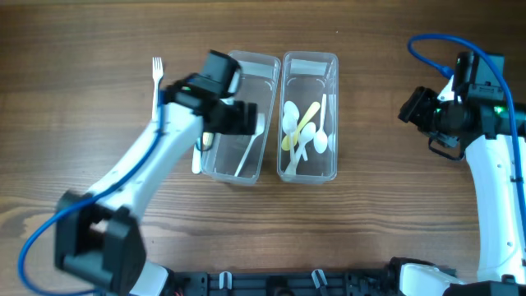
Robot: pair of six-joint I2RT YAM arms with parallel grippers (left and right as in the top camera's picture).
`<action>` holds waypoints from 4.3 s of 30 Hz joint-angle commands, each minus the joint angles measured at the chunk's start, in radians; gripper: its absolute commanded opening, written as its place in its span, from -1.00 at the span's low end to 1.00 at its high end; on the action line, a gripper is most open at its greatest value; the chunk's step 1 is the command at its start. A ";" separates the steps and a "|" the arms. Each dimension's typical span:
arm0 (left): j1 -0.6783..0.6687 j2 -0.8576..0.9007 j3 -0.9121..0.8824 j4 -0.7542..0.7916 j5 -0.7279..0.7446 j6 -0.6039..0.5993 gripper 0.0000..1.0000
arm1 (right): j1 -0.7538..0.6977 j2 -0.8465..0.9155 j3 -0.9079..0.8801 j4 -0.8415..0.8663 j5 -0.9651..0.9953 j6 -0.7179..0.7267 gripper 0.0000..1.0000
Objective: Pack container
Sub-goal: 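Carry the white fork into the left compartment and release it, then return the left gripper to the forks and grasp the blue fork, then carry the blue fork into the left compartment and release it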
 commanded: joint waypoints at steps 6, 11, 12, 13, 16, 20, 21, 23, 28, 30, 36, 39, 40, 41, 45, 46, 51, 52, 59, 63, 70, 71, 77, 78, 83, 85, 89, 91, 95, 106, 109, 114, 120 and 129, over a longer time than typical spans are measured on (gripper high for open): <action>0.218 -0.086 0.032 -0.079 0.018 -0.013 1.00 | -0.002 0.010 -0.004 0.001 -0.012 0.001 0.36; 0.279 -0.076 0.032 -0.078 0.010 -0.012 0.99 | -0.002 0.010 -0.004 0.001 -0.012 0.003 0.36; 0.283 -0.069 0.031 -0.079 -0.049 -0.012 0.90 | -0.002 0.010 -0.004 0.001 -0.012 0.003 0.35; 0.285 -0.060 0.030 -0.079 -0.102 -0.013 0.85 | -0.002 0.010 -0.004 0.001 -0.012 0.003 0.36; 0.285 -0.015 0.029 -0.069 -0.130 -0.013 0.47 | -0.002 0.010 -0.004 -0.001 -0.012 0.003 0.36; 0.278 0.069 0.029 -0.078 -0.198 -0.019 -0.21 | -0.002 0.010 -0.004 -0.003 -0.016 0.003 0.34; 0.278 0.092 0.029 -0.080 -0.220 -0.039 -0.25 | -0.002 0.010 -0.004 -0.006 -0.021 0.003 0.33; 0.278 0.134 0.029 -0.075 -0.210 -0.046 -0.66 | -0.002 0.010 -0.004 -0.008 -0.027 0.003 0.33; 0.233 0.202 0.029 -0.084 -0.099 -0.038 -0.92 | -0.002 0.010 -0.004 -0.008 -0.027 0.001 0.33; 0.203 0.200 0.030 -0.081 -0.065 -0.038 -0.92 | -0.002 0.010 -0.004 -0.009 -0.027 0.002 0.33; 0.094 0.188 0.030 -0.066 -0.046 -0.038 -0.91 | -0.002 0.010 -0.004 -0.012 -0.027 0.001 0.33; 0.073 0.188 0.030 -0.072 -0.113 -0.049 -0.84 | -0.002 0.010 -0.004 -0.012 -0.027 0.001 0.33; 0.076 0.188 0.030 -0.074 -0.115 -0.050 -0.82 | -0.002 0.010 -0.004 -0.013 -0.027 0.000 0.33; 0.082 0.188 0.030 -0.078 -0.111 -0.050 -0.81 | -0.002 0.010 -0.004 -0.015 -0.026 0.001 0.33; 0.119 0.188 0.030 -0.115 -0.134 -0.055 -0.74 | -0.002 0.010 -0.004 -0.012 -0.027 0.001 0.33; 0.133 0.188 0.030 -0.129 -0.163 -0.080 -0.63 | -0.002 0.010 -0.004 -0.011 -0.027 0.002 0.33; 0.229 0.188 0.030 -0.134 -0.138 -0.113 -0.24 | -0.002 0.010 -0.004 -0.011 -0.026 0.000 0.33; 0.239 0.188 0.029 -0.128 -0.109 -0.092 -0.23 | -0.002 0.010 -0.004 -0.010 -0.026 0.000 0.33; 0.250 0.198 0.029 -0.105 -0.058 0.038 0.34 | -0.002 0.010 -0.004 -0.008 -0.026 0.000 0.33; 0.250 0.217 0.029 -0.117 -0.040 0.101 0.53 | -0.002 0.010 -0.004 -0.008 -0.027 0.000 0.32; 0.249 0.261 0.029 -0.114 0.000 0.239 0.37 | -0.002 0.010 -0.004 -0.008 -0.027 0.000 0.33; 0.249 0.268 0.029 -0.116 0.014 0.264 0.38 | -0.002 0.010 -0.004 -0.008 -0.027 0.000 0.33; 0.249 0.318 0.029 -0.104 0.035 0.292 0.42 | -0.002 0.010 -0.004 -0.008 -0.027 0.001 0.33; 0.249 0.322 0.029 -0.101 0.035 0.292 0.42 | -0.002 0.010 -0.004 -0.008 -0.026 0.001 0.32; 0.250 0.344 0.029 -0.097 0.021 0.291 0.28 | -0.002 0.010 -0.004 -0.009 -0.027 0.001 0.33; 0.250 0.349 0.029 -0.096 0.015 0.292 0.24 | -0.002 0.010 -0.004 -0.010 -0.026 0.000 0.33; 0.250 0.380 0.021 -0.069 -0.004 0.295 0.23 | -0.002 0.010 -0.004 -0.008 -0.026 0.001 0.32; 0.250 0.393 0.011 -0.067 -0.011 0.294 0.19 | -0.002 0.010 -0.004 -0.008 -0.026 0.001 0.30; 0.250 0.402 0.001 -0.071 -0.015 0.291 -0.17 | -0.002 0.010 -0.004 -0.007 -0.026 0.000 0.30; 0.250 0.402 0.001 -0.090 -0.063 0.246 -0.51 | -0.002 0.010 -0.004 -0.012 -0.026 0.000 0.29; 0.250 0.399 0.003 -0.116 -0.063 0.246 -0.92 | -0.002 0.010 -0.004 -0.011 -0.026 0.000 0.29; 0.250 0.328 0.018 -0.140 -0.049 0.176 -0.92 | -0.002 0.010 -0.004 -0.007 -0.026 0.000 0.29; 0.235 0.144 0.058 -0.162 0.009 0.155 -0.92 | -0.002 0.010 -0.004 -0.007 -0.026 0.000 0.29; 0.087 -0.140 0.078 -0.075 0.035 0.092 -0.92 | -0.002 0.010 -0.004 0.004 -0.026 0.001 0.29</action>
